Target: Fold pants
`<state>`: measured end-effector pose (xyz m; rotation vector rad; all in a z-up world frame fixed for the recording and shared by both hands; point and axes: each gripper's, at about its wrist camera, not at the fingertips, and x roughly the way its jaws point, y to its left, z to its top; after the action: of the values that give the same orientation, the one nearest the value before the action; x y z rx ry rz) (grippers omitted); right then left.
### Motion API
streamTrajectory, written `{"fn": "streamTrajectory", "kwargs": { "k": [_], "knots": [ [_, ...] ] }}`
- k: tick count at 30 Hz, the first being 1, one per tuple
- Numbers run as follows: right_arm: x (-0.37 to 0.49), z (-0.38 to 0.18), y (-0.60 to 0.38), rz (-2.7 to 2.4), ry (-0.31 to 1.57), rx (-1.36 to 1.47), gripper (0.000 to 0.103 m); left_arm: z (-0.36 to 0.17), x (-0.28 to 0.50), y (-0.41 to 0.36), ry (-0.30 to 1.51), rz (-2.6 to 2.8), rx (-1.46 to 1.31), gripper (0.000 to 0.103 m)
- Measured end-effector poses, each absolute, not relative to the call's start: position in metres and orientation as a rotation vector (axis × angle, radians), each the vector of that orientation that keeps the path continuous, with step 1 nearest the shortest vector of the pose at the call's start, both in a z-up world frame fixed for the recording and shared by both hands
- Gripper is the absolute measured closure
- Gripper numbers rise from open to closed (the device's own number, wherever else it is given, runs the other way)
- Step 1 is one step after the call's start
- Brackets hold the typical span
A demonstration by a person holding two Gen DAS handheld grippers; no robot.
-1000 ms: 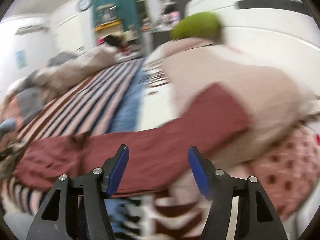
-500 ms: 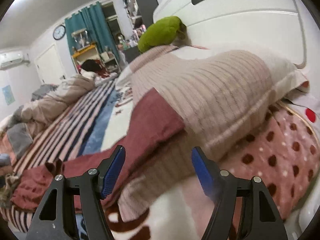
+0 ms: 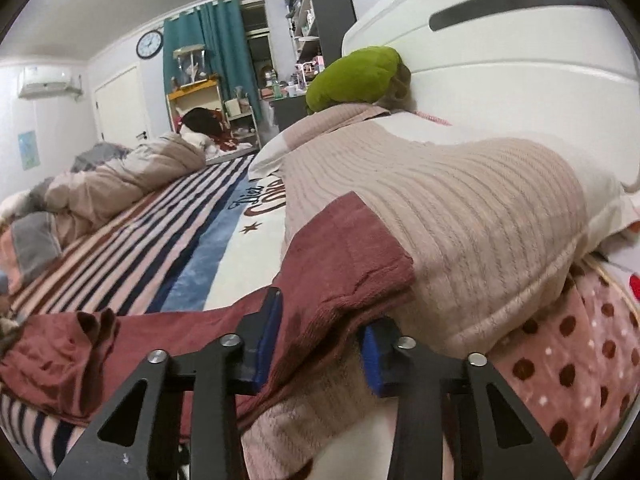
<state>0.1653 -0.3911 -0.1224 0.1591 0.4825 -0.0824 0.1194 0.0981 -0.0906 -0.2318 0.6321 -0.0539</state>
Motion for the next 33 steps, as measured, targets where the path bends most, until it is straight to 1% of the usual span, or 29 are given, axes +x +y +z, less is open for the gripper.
{"fn": "streamTrajectory", "kwargs": {
  "k": [1,3,9,15,24,30,33],
  "knots": [
    [0.168,-0.121,-0.39,-0.084,0.484,0.141,0.098,-0.09,0.119,0.098,0.63,-0.054,-0.23,0.037],
    [0.172,-0.119,-0.387,-0.092,0.485,0.108,0.1,-0.088,0.119,0.097,0.627,-0.055,-0.227,0.037],
    [0.162,-0.095,-0.392,-0.123,0.392,0.066,0.101,-0.086,0.117,0.094,0.627,-0.056,-0.221,0.037],
    [0.152,-0.076,-0.403,-0.13,0.384,0.003,0.101,-0.083,0.117,0.09,0.621,-0.064,-0.217,0.037],
    [0.139,-0.044,-0.435,-0.177,0.397,-0.007,0.101,-0.082,0.118,0.084,0.611,-0.093,-0.225,0.037],
    [0.139,-0.027,-0.408,-0.045,0.413,0.014,0.101,-0.083,0.113,0.094,0.601,-0.102,-0.244,0.037],
    [0.144,-0.015,-0.374,0.065,0.399,0.015,0.101,-0.084,0.109,0.102,0.603,-0.122,-0.237,0.037]
  ]
}}
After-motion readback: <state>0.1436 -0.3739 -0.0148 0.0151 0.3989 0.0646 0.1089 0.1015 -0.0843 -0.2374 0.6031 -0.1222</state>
